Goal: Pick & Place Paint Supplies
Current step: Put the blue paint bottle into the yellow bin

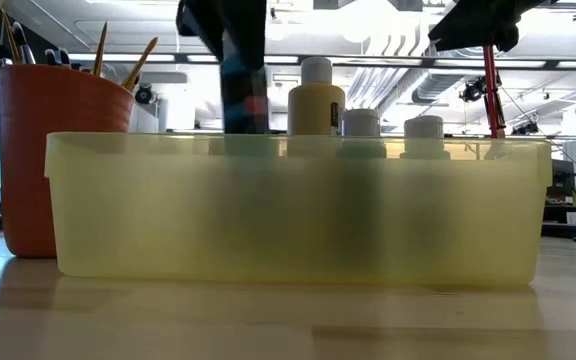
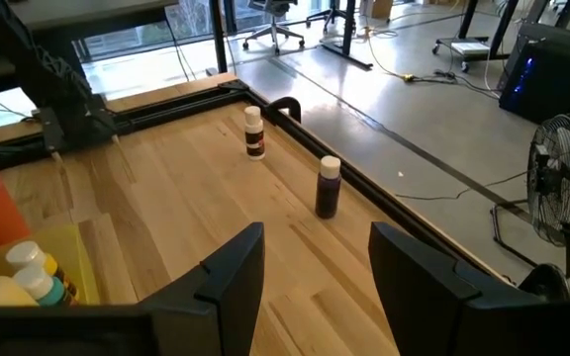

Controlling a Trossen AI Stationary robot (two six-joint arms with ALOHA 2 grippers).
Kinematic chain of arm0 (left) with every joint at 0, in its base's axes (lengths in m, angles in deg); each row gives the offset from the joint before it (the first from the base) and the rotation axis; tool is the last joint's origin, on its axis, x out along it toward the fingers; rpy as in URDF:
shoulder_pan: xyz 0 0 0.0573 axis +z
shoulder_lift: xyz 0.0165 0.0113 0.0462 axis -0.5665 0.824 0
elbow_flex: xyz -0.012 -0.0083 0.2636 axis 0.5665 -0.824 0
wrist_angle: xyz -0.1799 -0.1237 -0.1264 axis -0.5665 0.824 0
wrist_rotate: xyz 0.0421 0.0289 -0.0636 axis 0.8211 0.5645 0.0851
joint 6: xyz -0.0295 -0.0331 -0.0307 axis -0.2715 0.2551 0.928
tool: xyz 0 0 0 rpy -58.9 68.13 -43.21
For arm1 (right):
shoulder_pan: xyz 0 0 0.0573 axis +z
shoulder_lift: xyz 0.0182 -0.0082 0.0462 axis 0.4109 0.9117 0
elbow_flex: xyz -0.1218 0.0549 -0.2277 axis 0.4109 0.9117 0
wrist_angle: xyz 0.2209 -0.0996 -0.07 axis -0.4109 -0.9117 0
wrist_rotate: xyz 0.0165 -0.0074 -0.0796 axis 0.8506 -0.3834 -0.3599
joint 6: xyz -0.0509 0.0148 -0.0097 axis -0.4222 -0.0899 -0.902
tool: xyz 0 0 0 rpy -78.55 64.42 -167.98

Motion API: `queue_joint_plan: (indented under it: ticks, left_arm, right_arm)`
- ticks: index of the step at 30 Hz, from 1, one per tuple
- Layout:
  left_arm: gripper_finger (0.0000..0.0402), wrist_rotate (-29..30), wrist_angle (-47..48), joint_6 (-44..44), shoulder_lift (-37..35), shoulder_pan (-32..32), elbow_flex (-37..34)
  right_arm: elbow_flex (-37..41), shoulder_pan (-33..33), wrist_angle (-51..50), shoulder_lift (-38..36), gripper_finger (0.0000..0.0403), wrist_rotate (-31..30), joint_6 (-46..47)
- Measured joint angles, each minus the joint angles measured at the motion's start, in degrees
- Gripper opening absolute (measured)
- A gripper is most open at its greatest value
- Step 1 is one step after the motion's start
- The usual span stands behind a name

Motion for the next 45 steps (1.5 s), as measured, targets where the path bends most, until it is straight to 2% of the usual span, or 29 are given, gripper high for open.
queue_joint_plan:
  ticks: [11,22,33,45]
  left_arm:
    - [0.0144,-0.41,-1.17,0.54,4.29,0.03,0.04]
    - [0.0144,-0.10,-4.97,0.56,4.08,0.03,-0.09]
    - [0.0144,-0.58,-8.18,3.46,4.08,0.01,-3.14]
    - [0.0144,-2.47,-7.72,3.79,4.08,0.01,-4.91]
  right_arm:
    - [0.01,0.02,-0.02,0.02,0.0174,0.00,0.00]
    - [0.02,0.02,0.00,0.00,0.0174,0.00,0.00]
    - [0.02,0.00,-0.09,0.00,0.0174,0.00,-0.02]
    - [0.02,0.01,-0.89,0.00,0.0174,0.00,-0.02]
